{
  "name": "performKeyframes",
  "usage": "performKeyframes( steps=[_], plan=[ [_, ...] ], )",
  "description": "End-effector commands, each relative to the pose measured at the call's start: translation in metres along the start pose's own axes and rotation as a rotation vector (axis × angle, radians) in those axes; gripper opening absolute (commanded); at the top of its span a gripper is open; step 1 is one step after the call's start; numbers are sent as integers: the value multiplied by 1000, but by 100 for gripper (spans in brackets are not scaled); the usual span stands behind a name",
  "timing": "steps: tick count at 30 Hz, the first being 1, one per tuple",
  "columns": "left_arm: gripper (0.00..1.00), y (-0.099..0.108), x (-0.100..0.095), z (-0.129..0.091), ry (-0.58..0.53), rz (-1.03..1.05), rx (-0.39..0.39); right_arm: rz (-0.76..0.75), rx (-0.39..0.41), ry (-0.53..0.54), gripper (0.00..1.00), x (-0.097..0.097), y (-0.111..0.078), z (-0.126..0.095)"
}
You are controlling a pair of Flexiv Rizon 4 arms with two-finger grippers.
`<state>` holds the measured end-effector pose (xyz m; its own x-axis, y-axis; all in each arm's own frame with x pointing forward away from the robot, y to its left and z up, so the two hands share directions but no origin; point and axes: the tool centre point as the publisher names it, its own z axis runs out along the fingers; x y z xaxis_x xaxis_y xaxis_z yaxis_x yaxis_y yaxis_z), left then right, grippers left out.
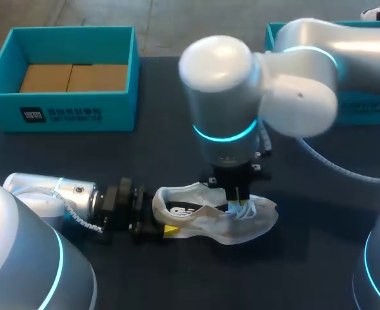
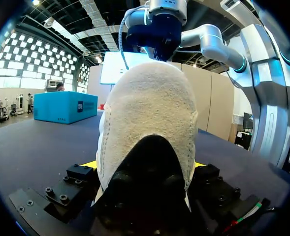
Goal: Take the shoe out of the shoebox, open the shoe tongue, remove and reinsert the insole, then place the shoe into the shoebox
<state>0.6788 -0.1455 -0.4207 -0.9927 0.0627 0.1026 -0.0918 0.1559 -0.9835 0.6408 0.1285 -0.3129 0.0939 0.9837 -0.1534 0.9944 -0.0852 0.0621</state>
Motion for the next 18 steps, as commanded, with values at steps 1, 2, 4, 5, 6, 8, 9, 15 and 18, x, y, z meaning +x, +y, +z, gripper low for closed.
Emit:
performKeyframes(
  steps=[1, 2, 4, 5, 6, 8, 9, 15, 18],
  plan=[
    [0, 3, 0, -1, -3, 0, -2, 924, -69, 177, 0, -23, -15, 4],
    [0, 3, 0, -1, -3, 0, -2, 929, -67, 189, 0, -25, -16, 5],
    [0, 3, 0, -1, -3, 0, -2, 913, -80, 248, 0, -29, -16, 9],
    [0, 3, 0, -1, -3, 0, -2, 916, -77, 262, 0, -30, -16, 11],
    [0, 3, 0, -1, -3, 0, -2, 902, -85, 294, 0, -32, -16, 13],
    [0, 3, 0, -1, -3, 0, -2, 905, -80, 312, 0, -37, -14, 17],
    [0, 3, 0, -1, -3, 0, -2, 899, -86, 333, 0, -39, -14, 19],
    [0, 3, 0, -1, -3, 0, -2, 869, -103, 425, 0, -49, -9, 28],
    [0, 3, 0, -1, -3, 0, -2, 838, -113, 479, 0, -53, -6, 31]
  ],
)
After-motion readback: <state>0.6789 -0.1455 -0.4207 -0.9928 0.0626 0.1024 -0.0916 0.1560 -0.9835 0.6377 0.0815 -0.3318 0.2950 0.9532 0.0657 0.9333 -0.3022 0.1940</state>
